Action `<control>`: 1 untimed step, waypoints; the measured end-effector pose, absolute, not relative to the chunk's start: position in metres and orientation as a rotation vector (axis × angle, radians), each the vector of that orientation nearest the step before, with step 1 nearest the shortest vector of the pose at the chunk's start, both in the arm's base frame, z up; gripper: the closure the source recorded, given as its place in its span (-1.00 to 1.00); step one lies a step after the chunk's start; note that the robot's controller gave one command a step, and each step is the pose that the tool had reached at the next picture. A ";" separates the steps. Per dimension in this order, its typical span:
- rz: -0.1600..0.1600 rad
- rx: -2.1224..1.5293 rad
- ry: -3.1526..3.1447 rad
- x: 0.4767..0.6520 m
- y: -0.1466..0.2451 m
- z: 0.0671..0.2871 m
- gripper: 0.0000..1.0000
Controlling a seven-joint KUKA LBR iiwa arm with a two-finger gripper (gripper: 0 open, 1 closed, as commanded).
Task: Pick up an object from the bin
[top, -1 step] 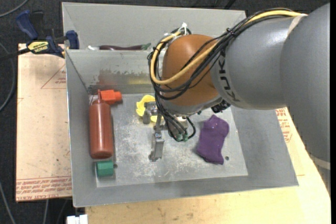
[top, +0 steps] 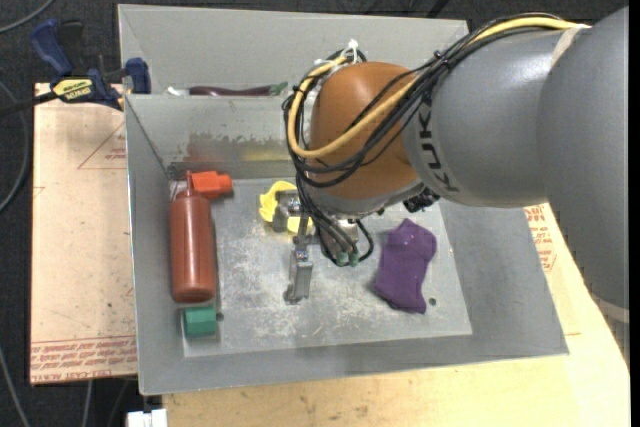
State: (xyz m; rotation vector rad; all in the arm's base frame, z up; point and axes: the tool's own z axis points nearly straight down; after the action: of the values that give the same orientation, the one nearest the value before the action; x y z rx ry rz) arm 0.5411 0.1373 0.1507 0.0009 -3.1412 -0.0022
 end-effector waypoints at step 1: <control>-0.008 -0.007 -3.140 0.551 0.108 0.140 -1.00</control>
Offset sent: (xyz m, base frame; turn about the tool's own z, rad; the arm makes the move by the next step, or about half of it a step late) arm 0.0697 -0.0843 0.0074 -0.3354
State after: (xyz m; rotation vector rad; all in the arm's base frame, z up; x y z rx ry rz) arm 0.5513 0.1076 0.1395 -0.0069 -3.1405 -0.0078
